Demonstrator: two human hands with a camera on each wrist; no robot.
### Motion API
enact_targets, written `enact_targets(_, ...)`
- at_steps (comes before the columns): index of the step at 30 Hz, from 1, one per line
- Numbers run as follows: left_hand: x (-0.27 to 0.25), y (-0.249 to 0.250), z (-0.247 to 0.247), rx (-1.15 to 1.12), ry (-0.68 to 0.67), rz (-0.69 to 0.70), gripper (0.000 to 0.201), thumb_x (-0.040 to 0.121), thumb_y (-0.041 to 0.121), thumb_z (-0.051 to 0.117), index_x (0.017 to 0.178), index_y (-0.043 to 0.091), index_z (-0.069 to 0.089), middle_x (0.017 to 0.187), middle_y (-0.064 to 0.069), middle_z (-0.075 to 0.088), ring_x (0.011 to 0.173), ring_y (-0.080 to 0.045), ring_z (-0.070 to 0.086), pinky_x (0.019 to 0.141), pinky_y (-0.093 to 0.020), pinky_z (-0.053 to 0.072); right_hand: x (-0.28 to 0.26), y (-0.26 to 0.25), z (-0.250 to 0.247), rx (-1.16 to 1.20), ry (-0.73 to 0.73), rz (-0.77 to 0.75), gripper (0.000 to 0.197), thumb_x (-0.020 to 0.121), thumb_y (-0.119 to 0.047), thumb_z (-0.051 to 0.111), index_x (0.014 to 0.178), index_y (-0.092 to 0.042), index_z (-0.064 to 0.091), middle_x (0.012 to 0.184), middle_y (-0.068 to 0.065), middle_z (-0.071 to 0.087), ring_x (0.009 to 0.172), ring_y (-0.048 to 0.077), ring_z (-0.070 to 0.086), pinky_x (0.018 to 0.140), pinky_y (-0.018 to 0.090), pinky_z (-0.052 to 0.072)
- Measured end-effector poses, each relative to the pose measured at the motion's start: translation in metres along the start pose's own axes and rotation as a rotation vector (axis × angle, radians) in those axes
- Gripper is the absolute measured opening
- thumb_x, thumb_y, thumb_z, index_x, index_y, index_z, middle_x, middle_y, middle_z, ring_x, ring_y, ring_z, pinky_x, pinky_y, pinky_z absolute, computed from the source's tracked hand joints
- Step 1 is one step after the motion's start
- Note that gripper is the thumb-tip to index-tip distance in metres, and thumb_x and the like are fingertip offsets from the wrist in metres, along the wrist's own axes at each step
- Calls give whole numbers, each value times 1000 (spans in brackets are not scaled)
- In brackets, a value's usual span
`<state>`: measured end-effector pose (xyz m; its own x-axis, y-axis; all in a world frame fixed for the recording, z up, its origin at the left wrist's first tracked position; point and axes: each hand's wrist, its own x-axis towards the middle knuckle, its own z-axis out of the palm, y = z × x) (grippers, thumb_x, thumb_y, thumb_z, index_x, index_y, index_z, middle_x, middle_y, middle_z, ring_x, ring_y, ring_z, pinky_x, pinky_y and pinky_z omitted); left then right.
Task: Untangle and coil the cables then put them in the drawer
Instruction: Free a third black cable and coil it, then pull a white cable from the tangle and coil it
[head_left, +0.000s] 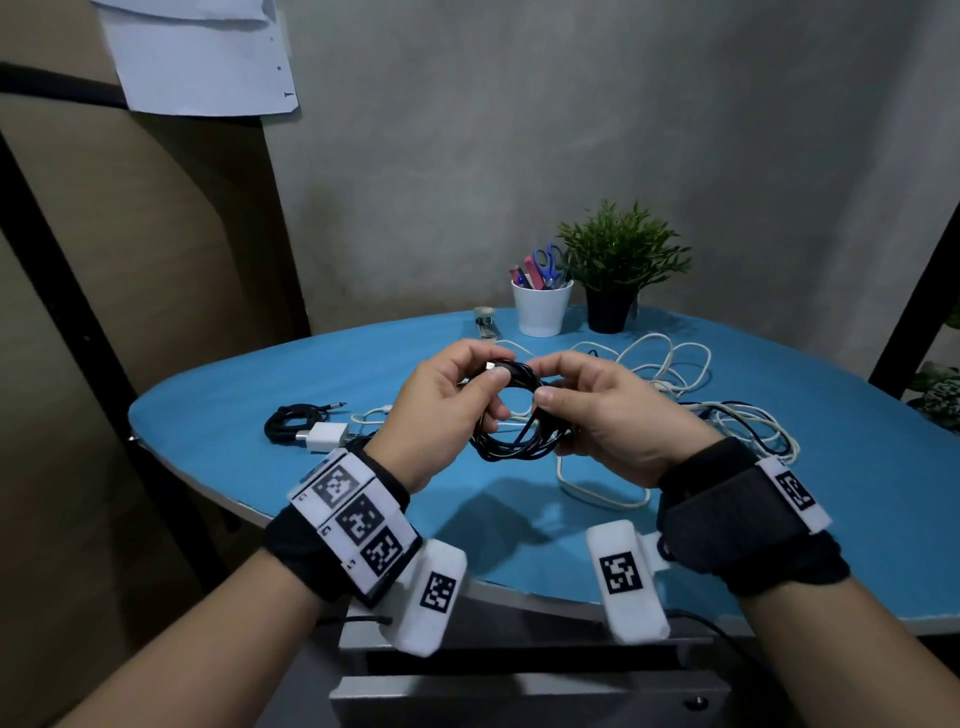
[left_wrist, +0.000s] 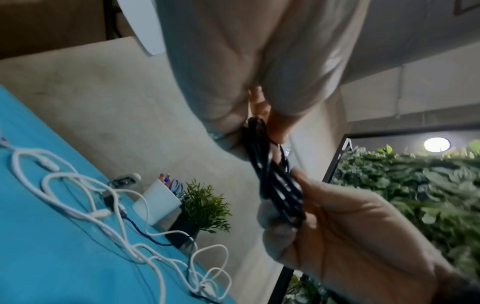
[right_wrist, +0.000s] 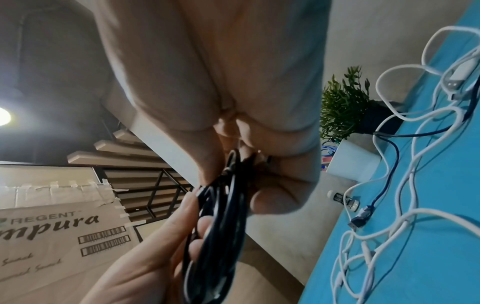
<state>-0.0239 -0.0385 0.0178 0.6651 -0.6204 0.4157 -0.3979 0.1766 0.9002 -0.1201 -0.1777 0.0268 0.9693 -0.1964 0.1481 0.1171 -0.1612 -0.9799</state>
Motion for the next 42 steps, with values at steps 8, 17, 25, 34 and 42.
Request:
enact_targets(8, -5, -6, -8, 190, 194, -14, 20, 95, 24, 51, 76, 20, 56, 49, -3, 56, 37, -10, 48, 42, -17, 39, 12, -1, 21, -268, 90, -47, 13, 91, -6, 56, 85, -17, 62, 71, -2, 57, 60, 2, 48, 61, 14, 38)
enact_targets(17, -7, -19, -30, 293, 165, -150, 14, 96, 24, 47, 83, 21, 52, 67, -6, 64, 59, -22, 68, 56, -33, 51, 34, 3, 38, -638, 190, -20, 14, 89, -22, 55, 86, -19, 68, 66, -4, 57, 64, 13, 51, 60, 26, 39)
enact_targets(25, -22, -36, -69, 303, -73, -420, 16, 86, 4, 62, 80, 14, 51, 65, -7, 53, 51, -13, 50, 52, -20, 46, 77, 17, 60, -726, -26, 92, 14, 80, -13, 65, 73, -23, 58, 64, 1, 56, 48, 13, 48, 45, 21, 41)
enact_targets(34, -19, -50, -79, 650, -132, -526, 17, 79, 18, 73, 92, 16, 63, 77, 1, 63, 69, -11, 61, 68, -24, 52, 114, 23, 59, -1105, -211, 265, 27, 86, -10, 59, 112, -7, 64, 89, 3, 60, 74, 16, 56, 55, 21, 49)
enact_targets(42, -15, -53, -81, 990, -236, -460, 32, 77, 42, 71, 104, 29, 59, 92, 6, 60, 89, -13, 56, 72, -27, 45, 128, 25, 53, -1571, -348, 391, 14, 82, -16, 67, 76, -6, 61, 58, 4, 60, 67, 20, 56, 58, 25, 44)
